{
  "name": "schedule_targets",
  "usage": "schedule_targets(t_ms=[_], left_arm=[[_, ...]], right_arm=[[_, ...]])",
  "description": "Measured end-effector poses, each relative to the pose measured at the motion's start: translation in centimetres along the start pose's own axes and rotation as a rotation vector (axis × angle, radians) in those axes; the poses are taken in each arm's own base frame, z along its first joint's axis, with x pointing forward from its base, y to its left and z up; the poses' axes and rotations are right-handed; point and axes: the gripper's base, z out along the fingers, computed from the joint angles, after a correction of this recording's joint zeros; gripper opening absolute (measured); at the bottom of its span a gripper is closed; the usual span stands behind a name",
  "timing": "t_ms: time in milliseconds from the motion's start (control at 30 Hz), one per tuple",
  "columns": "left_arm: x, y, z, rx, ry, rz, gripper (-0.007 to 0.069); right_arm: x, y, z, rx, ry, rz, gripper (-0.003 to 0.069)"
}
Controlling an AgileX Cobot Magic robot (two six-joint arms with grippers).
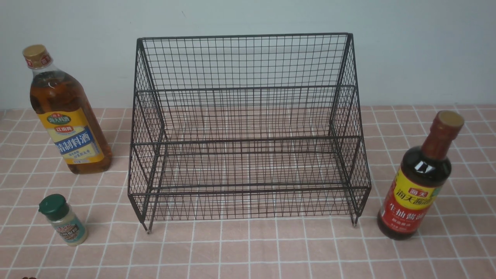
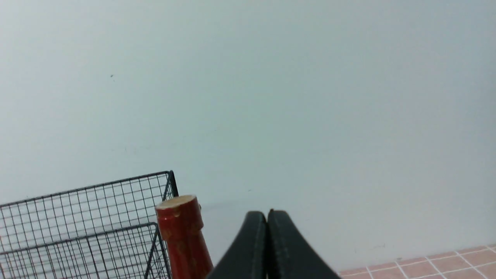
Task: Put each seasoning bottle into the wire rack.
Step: Use the right arm to grab the condiment bottle closest to it
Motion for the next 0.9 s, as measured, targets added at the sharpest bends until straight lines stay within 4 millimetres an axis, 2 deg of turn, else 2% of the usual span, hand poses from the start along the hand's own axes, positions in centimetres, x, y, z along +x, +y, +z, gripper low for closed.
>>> schedule_targets(t_ms=[100,167,267,333,400,533,700,900], left_arm=[[0.0,0.0,0.0,0.0,0.0,0.0,-0.0007],[0.0,0.0,0.0,0.0,0.0,0.0,-0.0007],[0.0,0.0,0.0,0.0,0.0,0.0,-0.0007],[0.0,0.0,0.0,0.0,0.0,0.0,-0.0007],[0.0,0.0,0.0,0.0,0.0,0.0,-0.0007],[0.0,0.0,0.0,0.0,0.0,0.0,-0.0007],[0.0,0.0,0.0,0.0,0.0,0.0,-0.0007],[0.0,0.0,0.0,0.0,0.0,0.0,-0.0007]], right_arm=[[-0.4,0.0,0.0,-0.004,-0.043,0.072,-0.0013],[-1.2,0.1,-0.1,-0.025,-0.133,0.145,-0.0013],[-2.2,0.4,0.0,-0.047,-0.176,0.158,-0.0013],[-3.6,1.0,1.0,-0.056,-0.16,0.132,-0.0004],[-5.5,1.7,2.8,-0.068,-0.133,0.077,0.0024],[-6.7,2.5,6.3,-0.091,-0.056,-0.013,0.0095],[-5.7,3.2,11.7,-0.16,0.058,-0.023,0.0263],[-2.5,3.4,16.0,-0.239,0.158,0.016,0.0431]])
